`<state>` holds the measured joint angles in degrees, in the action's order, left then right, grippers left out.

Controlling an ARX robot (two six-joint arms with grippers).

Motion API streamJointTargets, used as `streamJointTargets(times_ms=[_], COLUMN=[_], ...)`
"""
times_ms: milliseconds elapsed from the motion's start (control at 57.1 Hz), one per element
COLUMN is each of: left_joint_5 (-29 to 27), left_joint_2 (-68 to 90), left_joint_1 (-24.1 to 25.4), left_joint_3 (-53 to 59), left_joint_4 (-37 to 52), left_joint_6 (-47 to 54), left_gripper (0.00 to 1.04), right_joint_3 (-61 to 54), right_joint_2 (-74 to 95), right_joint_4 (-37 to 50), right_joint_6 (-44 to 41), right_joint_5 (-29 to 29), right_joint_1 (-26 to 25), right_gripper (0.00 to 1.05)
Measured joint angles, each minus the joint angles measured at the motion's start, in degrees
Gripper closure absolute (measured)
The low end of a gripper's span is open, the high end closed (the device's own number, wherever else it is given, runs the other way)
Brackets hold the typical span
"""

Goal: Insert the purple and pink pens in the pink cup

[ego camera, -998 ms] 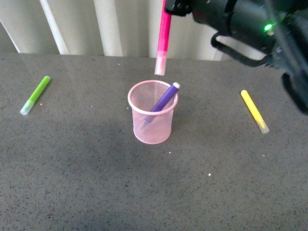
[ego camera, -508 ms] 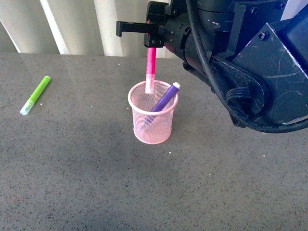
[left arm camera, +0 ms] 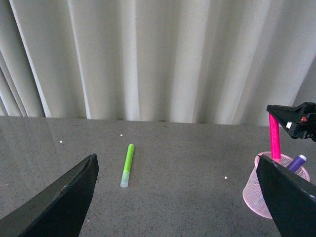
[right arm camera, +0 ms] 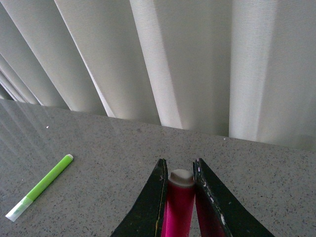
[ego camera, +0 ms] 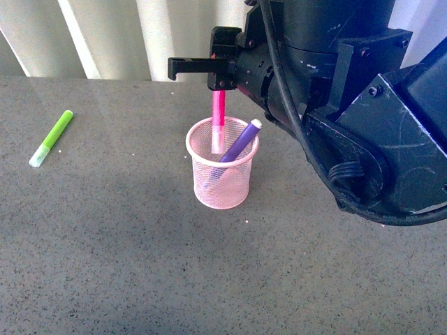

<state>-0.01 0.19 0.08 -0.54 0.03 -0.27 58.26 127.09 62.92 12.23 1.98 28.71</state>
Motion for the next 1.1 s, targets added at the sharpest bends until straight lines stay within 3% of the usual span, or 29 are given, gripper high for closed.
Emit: streamJointTargets(times_ms=[70,560,858,1103], left_joint_5=[0.0,0.0,0.02,0.02], left_joint_2=[0.0,0.0,0.0,0.0], left_joint_1=[0.0,0.0,0.0,0.0], left_joint_3=[0.0,0.0,0.0,0.0], left_joint_4=[0.0,0.0,0.0,0.0], left_joint_6=[0.0,-0.02,0.0,0.0], left_gripper=[0.07,0.07,0.07,0.07], right_joint_3=[-0.22,-1.7,-10.86,-26.49], right_joint_2=[0.0,-0.96,-20.92,-49.24], right_joint_4=[0.33,0.39,-1.99,-6.67], right_joint_6=[-0.04,1.38,0.85,-0.46], right_joint_5=[-0.83,-1.66,-2.8,-13.79], right_joint_1=[-0.22,-2.86,-14.01,-29.46], right_gripper=[0.92,0.06,0.07,0.07])
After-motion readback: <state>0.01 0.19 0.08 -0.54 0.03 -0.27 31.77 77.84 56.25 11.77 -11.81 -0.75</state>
